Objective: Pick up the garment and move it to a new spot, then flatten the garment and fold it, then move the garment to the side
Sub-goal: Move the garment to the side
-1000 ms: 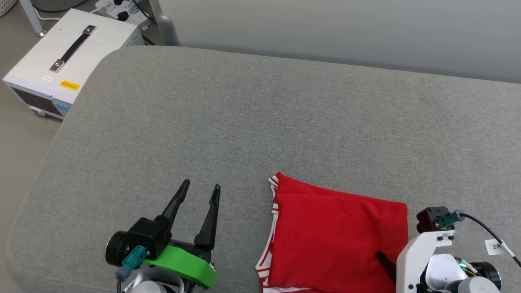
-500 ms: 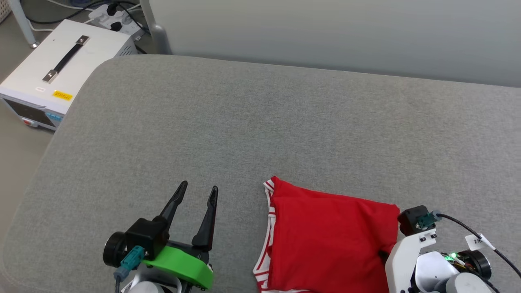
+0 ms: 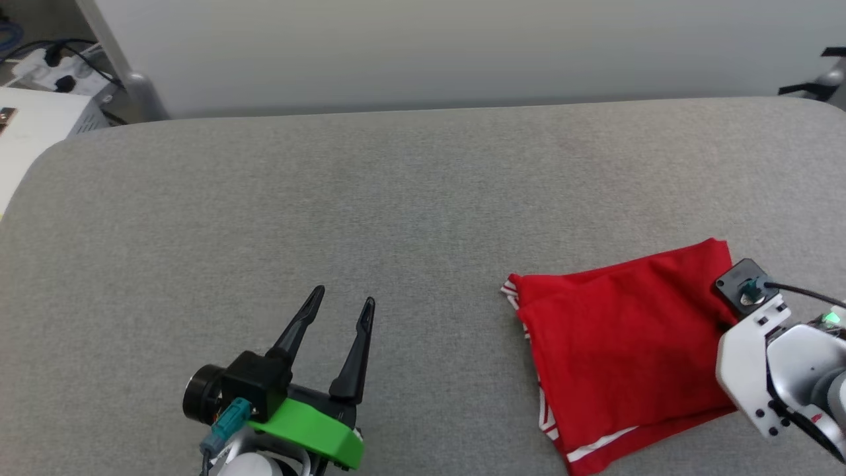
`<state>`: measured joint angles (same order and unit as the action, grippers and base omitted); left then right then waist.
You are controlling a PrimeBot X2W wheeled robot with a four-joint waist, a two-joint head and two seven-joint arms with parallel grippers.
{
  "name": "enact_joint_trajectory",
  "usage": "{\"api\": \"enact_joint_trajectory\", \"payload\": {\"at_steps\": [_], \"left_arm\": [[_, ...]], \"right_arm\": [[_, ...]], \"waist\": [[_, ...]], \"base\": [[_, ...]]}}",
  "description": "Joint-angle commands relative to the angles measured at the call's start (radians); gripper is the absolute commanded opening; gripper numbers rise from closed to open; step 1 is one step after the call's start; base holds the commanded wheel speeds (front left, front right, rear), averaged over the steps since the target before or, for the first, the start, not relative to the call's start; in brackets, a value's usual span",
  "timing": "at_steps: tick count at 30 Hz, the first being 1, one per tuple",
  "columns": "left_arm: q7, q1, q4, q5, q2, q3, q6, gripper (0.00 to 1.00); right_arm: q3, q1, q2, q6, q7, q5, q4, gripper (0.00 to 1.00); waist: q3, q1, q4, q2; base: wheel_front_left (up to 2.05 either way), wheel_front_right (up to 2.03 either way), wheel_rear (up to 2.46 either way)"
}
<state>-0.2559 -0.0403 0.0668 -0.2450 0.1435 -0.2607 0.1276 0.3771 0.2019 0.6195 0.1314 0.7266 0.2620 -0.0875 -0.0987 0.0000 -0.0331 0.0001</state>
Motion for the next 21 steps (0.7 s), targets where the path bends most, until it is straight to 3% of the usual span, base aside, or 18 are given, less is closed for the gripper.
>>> {"api": "enact_joint_trajectory", "payload": {"at_steps": [1,6,12,21], "left_arm": [[-0.006,-0.028,-0.01,0.009,0.003,-0.008,0.003,1.0],[-0.006,-0.083,-0.032,0.02,0.02,-0.047,0.003,1.0],[-0.006,-0.158,-0.074,0.032,0.057,-0.077,0.003,1.0],[-0.006,-0.248,-0.149,0.042,0.124,-0.102,0.003,1.0]], "right_arm": [[0.01,0.033,0.032,-0.001,0.0,0.009,-0.007,0.0],[0.019,0.101,0.149,-0.001,-0.022,0.03,0.017,0.0],[-0.018,0.153,0.239,-0.001,-0.104,0.032,0.114,0.0],[-0.147,0.224,0.27,-0.001,-0.323,-0.008,0.371,0.0]], "waist": [[-0.064,0.0,-0.098,-0.0001],[-0.152,0.0,-0.171,-0.0001],[-0.276,0.0,-0.23,-0.0001],[-0.417,0.0,-0.262,-0.0001]], "base": [[0.0,0.0,0.0],[0.0,0.0,0.0],[0.0,0.0,0.0],[0.0,0.0,0.0]]}}
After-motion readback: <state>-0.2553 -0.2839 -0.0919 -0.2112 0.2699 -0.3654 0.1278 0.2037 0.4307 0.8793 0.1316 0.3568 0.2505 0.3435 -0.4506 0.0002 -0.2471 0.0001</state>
